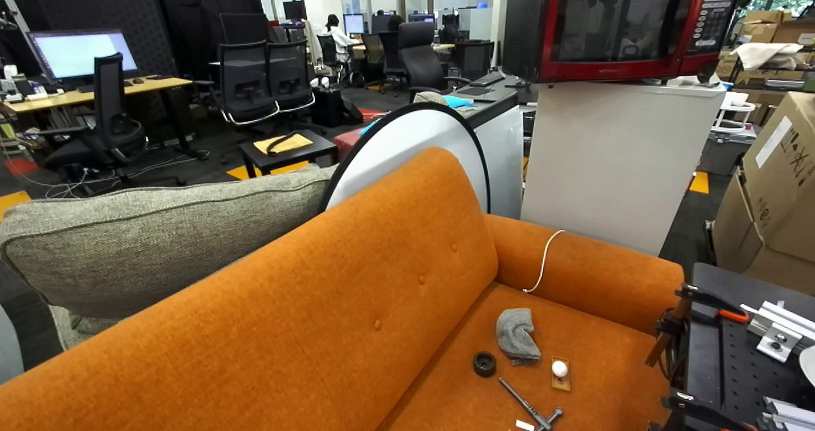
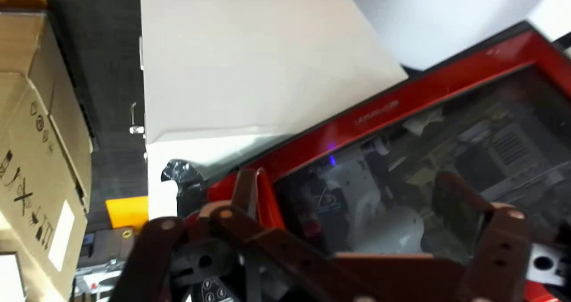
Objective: Close the microwave
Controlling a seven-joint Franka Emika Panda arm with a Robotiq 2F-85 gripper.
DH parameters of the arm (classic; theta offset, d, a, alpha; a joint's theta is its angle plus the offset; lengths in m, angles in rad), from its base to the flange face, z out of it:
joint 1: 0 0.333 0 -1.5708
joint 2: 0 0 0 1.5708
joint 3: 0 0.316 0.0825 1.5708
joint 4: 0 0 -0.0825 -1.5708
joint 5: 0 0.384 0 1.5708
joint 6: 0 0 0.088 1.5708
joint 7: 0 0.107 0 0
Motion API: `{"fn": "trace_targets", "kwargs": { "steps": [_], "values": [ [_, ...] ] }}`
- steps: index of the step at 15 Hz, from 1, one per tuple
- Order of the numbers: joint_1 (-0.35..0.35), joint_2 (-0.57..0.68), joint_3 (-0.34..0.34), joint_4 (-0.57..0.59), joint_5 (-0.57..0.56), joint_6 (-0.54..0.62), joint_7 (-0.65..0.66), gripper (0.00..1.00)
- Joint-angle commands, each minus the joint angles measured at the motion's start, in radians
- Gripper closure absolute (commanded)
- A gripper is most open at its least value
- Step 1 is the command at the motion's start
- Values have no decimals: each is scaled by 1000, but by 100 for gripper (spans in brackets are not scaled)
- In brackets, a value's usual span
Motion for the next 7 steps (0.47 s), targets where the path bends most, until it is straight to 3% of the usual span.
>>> {"fn": "trace_targets", "kwargs": {
  "steps": [1,3,7],
  "values": [
    [183,-14,-158,-25,-127,-43,59,0],
    [272,-66,-247,-56,-147,-103,45,0],
    [292,-60,-256,-64,-149,-104,44,0]
  ]
}}
